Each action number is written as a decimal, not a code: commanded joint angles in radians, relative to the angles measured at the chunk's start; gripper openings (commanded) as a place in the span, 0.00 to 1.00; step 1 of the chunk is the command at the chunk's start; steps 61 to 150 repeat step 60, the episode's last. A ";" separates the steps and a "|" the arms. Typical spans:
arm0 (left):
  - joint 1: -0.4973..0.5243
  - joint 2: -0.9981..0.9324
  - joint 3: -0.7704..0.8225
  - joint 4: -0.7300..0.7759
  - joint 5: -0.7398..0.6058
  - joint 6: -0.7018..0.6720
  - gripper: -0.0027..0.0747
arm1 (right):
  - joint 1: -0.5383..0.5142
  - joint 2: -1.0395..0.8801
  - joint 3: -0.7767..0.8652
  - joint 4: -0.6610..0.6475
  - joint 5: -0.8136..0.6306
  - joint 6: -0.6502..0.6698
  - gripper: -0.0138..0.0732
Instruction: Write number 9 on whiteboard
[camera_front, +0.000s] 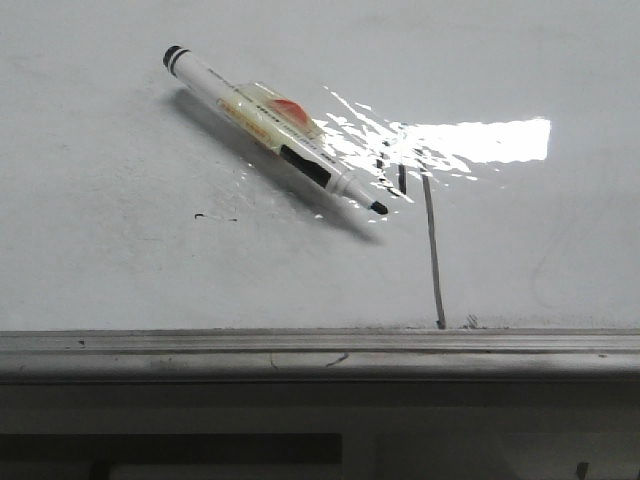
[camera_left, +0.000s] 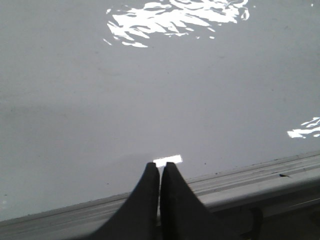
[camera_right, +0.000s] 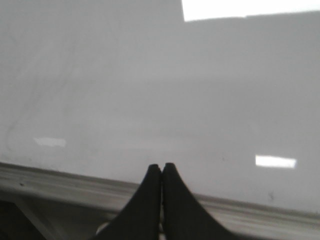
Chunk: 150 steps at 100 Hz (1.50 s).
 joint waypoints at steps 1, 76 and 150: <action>0.000 0.004 0.021 -0.004 -0.057 -0.007 0.01 | -0.005 -0.029 0.027 -0.004 0.019 0.006 0.09; 0.000 0.004 0.021 -0.004 -0.057 -0.005 0.01 | -0.005 -0.092 0.027 -0.009 0.040 0.004 0.09; 0.000 0.004 0.021 -0.004 -0.057 -0.005 0.01 | -0.005 -0.092 0.027 -0.009 0.040 0.004 0.09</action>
